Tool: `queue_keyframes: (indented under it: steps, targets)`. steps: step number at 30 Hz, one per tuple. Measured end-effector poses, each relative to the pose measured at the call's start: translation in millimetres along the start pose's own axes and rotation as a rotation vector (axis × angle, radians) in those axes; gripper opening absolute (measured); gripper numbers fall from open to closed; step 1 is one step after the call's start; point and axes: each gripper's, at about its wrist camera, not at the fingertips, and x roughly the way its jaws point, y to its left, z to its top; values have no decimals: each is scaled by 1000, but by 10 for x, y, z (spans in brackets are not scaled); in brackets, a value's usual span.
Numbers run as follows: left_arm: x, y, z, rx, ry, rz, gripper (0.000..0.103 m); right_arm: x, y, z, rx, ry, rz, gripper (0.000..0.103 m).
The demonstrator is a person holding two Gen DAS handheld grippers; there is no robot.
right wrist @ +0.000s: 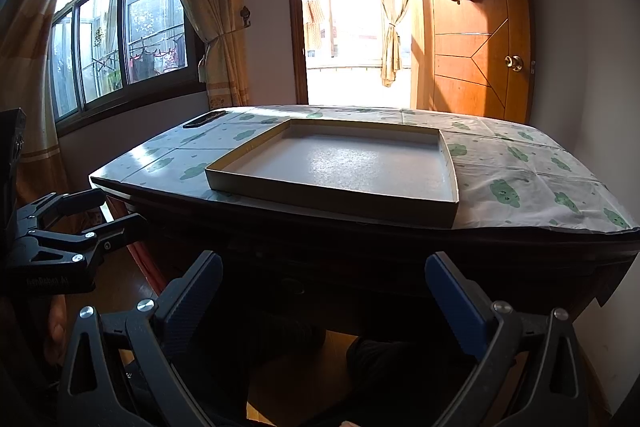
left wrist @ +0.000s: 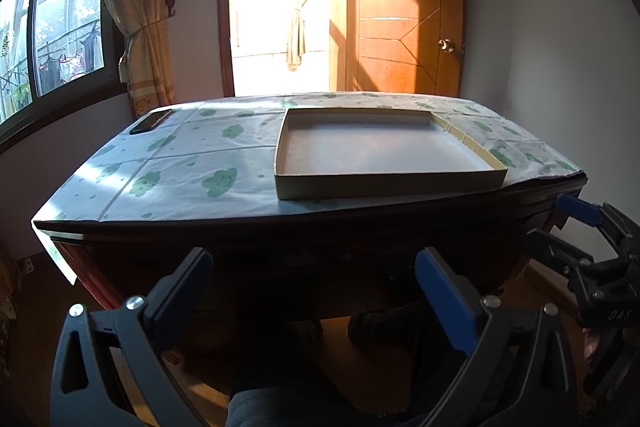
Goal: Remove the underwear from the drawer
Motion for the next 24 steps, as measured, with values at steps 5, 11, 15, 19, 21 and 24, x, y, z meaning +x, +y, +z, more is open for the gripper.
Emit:
queue_keyframes:
  steps: [5,11,15,19,21,24]
  targets:
    - [-5,5,7,-4,-3,2,103,-11,-1,5,1,-4,1,103]
    - [-6,10,5,-3,-3,1,103,-16,-1,5,5,-5,2,103]
    - [-6,11,4,-3,-3,1,103,-14,0,2,6,-6,2,103]
    - [-6,15,9,-3,-5,1,103,-14,-1,3,7,-6,2,103]
    - [-6,14,4,-4,-5,2,103,-12,-3,0,5,-8,2,103]
    - [-5,18,7,-5,-5,1,103,-2,-8,-10,7,-9,4,103]
